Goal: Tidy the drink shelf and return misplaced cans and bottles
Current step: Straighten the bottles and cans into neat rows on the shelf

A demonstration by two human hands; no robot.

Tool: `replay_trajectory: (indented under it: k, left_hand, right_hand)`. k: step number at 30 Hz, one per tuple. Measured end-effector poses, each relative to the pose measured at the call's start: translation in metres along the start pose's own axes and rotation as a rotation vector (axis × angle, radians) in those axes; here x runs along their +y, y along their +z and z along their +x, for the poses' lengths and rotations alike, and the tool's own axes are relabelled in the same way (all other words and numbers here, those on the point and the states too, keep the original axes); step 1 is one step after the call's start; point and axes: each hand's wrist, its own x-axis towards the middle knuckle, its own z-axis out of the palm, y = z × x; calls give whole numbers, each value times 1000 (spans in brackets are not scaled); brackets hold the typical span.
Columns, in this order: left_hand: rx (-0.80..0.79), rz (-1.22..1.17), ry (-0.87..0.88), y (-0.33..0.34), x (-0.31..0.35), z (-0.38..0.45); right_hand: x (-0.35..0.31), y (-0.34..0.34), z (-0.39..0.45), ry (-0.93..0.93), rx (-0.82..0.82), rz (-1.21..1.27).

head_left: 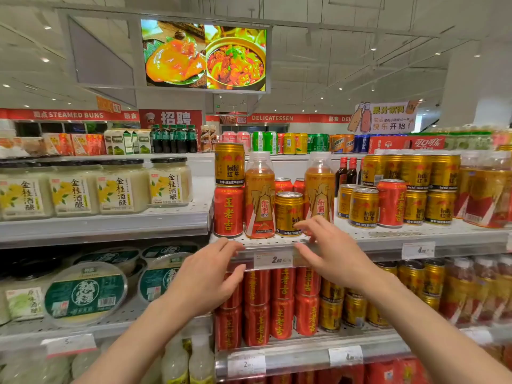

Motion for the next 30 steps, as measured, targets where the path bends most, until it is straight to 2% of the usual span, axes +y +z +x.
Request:
replay_trajectory:
  k: [6, 14, 24, 30]
  left_hand:
    - [47, 101, 41, 20, 3, 22]
    - [135, 102, -45, 34, 9, 32]
    - [220, -49, -132, 40, 14, 23]
    - [227, -71, -132, 39, 12, 22]
  right_hand:
    - [1, 11, 39, -186, -130, -115]
    - [23, 26, 43, -323, -89, 22]
    - [31, 36, 42, -352, -19, 127]
    - [25, 35, 36, -294, -8, 143]
